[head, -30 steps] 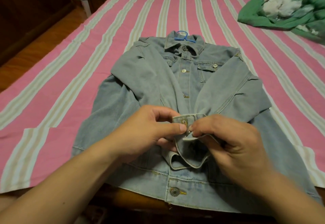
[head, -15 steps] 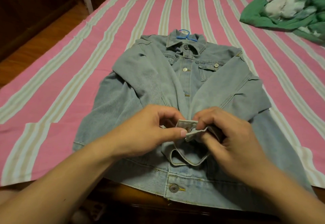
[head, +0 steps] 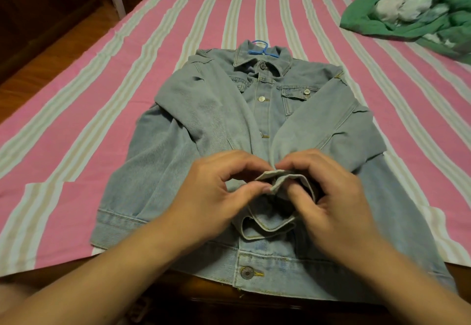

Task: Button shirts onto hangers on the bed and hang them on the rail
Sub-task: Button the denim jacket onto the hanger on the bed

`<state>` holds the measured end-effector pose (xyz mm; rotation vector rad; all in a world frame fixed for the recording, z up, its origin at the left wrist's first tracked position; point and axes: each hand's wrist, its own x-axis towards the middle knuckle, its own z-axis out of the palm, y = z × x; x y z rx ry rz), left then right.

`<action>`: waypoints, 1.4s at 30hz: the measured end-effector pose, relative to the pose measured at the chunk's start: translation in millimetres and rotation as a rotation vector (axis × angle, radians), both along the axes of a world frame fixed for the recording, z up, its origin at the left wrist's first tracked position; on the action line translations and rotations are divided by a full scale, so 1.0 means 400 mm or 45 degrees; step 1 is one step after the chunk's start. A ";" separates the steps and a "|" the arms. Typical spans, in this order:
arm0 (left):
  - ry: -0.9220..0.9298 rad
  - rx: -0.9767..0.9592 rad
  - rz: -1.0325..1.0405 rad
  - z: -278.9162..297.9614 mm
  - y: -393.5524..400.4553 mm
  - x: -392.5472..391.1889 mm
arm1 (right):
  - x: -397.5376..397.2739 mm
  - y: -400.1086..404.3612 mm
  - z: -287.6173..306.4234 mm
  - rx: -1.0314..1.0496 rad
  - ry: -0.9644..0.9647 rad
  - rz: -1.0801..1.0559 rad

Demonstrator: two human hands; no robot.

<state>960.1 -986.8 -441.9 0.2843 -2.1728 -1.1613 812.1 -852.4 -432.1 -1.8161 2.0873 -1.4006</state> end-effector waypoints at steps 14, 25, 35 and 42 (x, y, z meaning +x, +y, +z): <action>0.115 -0.877 0.018 -0.025 0.005 0.011 | -0.026 0.012 -0.021 -0.036 0.352 0.188; 0.134 -0.983 0.004 -0.019 0.002 0.020 | -0.014 0.001 -0.025 -0.104 0.556 0.115; 0.158 -0.931 0.024 -0.048 0.004 0.032 | -0.022 0.005 -0.037 -0.101 0.603 0.073; 0.089 -0.550 -0.039 -0.051 0.007 0.036 | -0.012 0.007 -0.033 -0.031 0.607 0.007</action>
